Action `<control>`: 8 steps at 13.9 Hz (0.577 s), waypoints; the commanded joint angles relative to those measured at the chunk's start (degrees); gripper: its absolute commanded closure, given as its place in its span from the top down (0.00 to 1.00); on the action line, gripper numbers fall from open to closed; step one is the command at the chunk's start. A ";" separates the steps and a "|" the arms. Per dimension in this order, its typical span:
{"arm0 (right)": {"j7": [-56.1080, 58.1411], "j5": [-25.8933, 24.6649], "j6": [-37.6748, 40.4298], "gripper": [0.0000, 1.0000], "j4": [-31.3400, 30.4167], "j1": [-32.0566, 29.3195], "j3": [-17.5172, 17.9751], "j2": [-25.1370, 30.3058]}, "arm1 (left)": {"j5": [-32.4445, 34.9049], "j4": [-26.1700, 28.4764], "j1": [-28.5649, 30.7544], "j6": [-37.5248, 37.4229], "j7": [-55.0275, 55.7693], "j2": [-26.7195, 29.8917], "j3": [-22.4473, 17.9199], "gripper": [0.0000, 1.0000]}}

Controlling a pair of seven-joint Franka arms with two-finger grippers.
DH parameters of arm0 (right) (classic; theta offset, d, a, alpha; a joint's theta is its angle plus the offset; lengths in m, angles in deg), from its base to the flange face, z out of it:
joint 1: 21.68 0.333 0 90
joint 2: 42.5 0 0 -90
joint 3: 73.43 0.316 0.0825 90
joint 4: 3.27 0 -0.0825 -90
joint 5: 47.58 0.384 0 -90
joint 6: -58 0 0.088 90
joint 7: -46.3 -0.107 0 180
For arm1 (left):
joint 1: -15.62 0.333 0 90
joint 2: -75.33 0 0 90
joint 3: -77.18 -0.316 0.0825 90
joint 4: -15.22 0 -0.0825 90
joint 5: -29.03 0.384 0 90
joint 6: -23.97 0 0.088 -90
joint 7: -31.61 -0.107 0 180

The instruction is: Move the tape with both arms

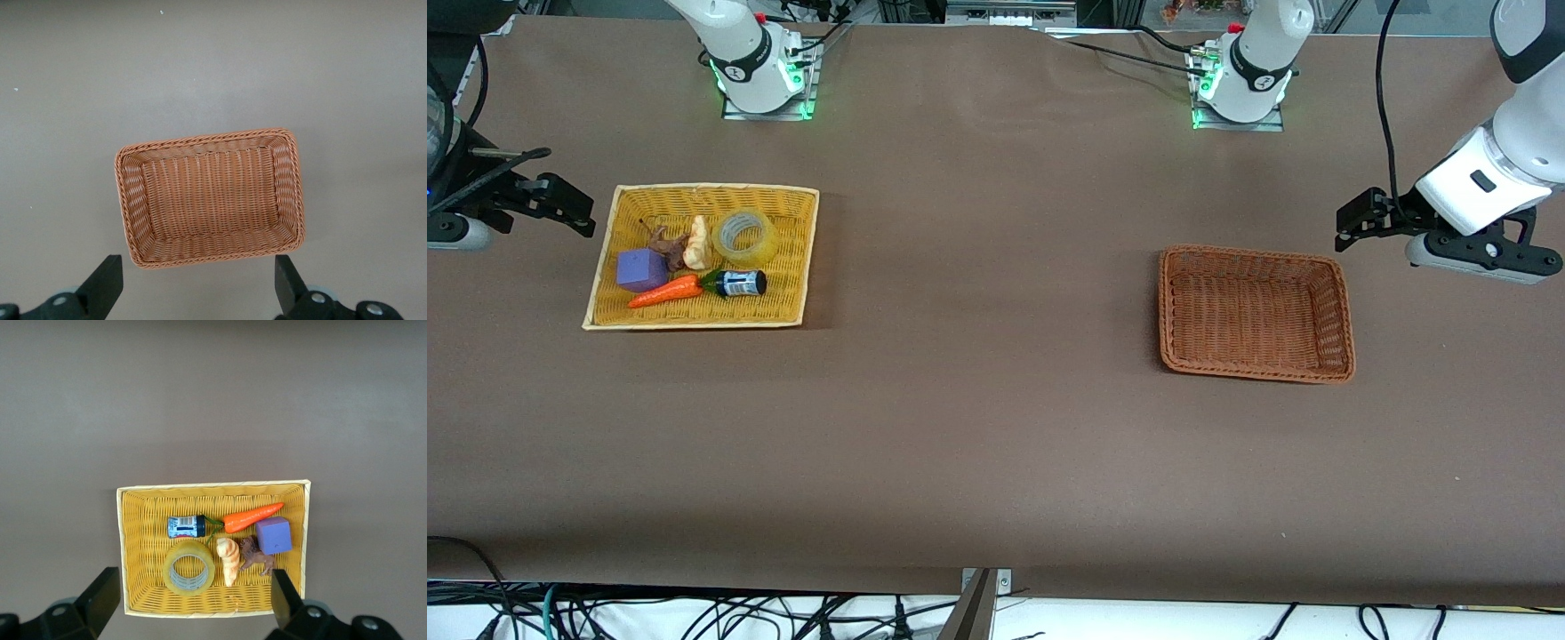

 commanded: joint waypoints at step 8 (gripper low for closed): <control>0.64 0.92 1.70 1.00 1.81 -0.51 0.18 -0.59 | 0.17 -1.72 1.01 -1.87 -0.18 -0.55 -0.02 1.00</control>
